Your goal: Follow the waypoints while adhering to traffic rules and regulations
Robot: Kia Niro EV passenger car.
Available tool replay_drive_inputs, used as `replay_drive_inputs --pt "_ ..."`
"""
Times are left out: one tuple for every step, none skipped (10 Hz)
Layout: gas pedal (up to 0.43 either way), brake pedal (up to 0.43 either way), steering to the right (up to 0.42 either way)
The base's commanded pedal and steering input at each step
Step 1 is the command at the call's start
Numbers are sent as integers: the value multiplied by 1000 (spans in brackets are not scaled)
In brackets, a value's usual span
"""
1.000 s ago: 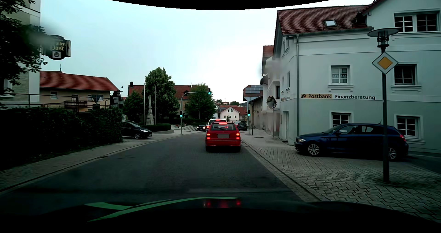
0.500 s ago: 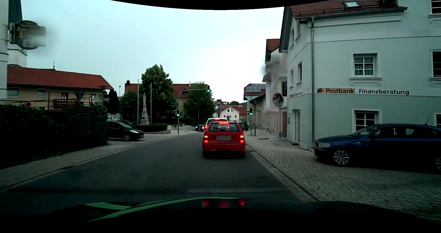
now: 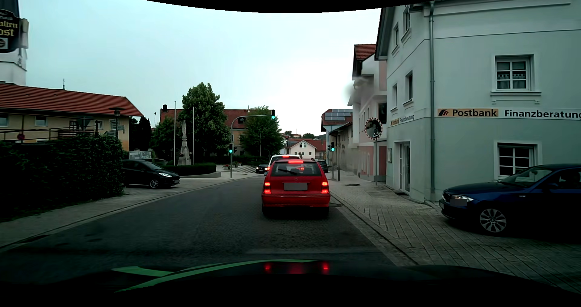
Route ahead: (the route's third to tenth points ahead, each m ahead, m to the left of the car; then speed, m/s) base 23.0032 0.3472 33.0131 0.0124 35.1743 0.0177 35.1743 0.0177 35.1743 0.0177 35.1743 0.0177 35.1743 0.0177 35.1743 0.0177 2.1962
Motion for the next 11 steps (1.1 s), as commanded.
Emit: replay_drive_inputs --pt "0 293 12" --pt "0 293 12" --pt "0 287 12" --pt "0 293 12" --pt "0 287 12" --pt "0 287 12" --pt "0 280 12" --pt "0 280 12" --pt "0 280 12" --pt "0 280 11" --pt "0 274 11"
